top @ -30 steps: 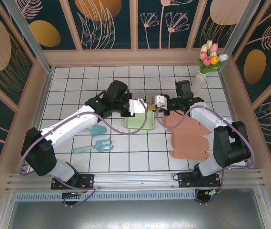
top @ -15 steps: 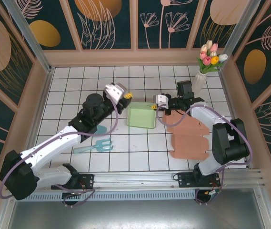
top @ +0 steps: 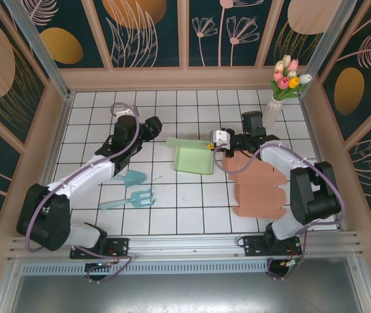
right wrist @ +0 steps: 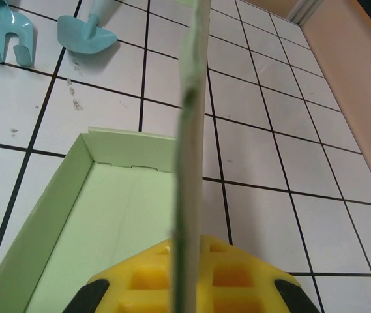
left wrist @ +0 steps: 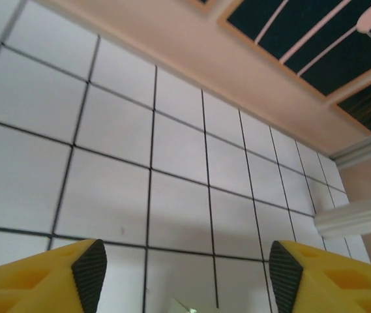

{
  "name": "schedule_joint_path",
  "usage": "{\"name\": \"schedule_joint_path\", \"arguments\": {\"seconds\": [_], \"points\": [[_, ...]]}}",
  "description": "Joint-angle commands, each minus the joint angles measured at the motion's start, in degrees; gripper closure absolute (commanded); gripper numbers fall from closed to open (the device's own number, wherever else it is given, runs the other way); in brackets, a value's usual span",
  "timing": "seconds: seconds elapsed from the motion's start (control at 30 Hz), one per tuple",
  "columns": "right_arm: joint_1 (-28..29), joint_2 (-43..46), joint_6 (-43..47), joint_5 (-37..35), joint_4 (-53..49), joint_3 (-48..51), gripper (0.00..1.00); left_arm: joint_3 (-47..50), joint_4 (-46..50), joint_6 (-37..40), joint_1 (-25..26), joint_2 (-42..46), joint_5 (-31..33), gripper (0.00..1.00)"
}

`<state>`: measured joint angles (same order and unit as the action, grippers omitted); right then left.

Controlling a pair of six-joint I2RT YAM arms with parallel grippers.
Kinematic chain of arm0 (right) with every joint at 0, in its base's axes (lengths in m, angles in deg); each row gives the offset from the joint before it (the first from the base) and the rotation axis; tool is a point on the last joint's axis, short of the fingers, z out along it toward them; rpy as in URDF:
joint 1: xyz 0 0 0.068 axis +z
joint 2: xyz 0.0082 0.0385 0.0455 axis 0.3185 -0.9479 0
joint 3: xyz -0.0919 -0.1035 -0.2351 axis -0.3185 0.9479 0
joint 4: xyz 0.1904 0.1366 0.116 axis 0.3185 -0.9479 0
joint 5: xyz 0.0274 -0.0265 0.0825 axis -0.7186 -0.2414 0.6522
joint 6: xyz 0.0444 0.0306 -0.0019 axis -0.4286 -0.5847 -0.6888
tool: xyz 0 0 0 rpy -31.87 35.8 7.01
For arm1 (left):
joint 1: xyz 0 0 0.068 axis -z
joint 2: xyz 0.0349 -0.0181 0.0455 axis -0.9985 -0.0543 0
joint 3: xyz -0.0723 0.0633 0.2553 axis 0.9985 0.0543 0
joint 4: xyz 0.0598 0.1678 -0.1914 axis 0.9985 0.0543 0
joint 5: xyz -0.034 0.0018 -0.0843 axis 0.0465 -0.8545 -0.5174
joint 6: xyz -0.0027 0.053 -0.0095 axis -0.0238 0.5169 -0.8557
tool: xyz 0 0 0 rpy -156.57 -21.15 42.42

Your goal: Fold the paper box

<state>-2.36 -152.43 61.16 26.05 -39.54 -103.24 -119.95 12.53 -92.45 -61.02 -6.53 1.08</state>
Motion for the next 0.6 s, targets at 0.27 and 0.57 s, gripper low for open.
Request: {"name": "schedule_joint_path", "arguments": {"seconds": [0.27, 0.57], "points": [[-0.25, -1.64, -0.94, 0.25, 3.16, 0.64, 1.0, -5.56, 0.28, -11.9, 4.93, -8.38, -7.87, 0.27], [0.6, -2.37, -3.51, -1.38, 6.74, 1.73, 1.0, -5.61, -2.78, -15.98, 9.7, -10.4, -9.83, 0.28]]}}
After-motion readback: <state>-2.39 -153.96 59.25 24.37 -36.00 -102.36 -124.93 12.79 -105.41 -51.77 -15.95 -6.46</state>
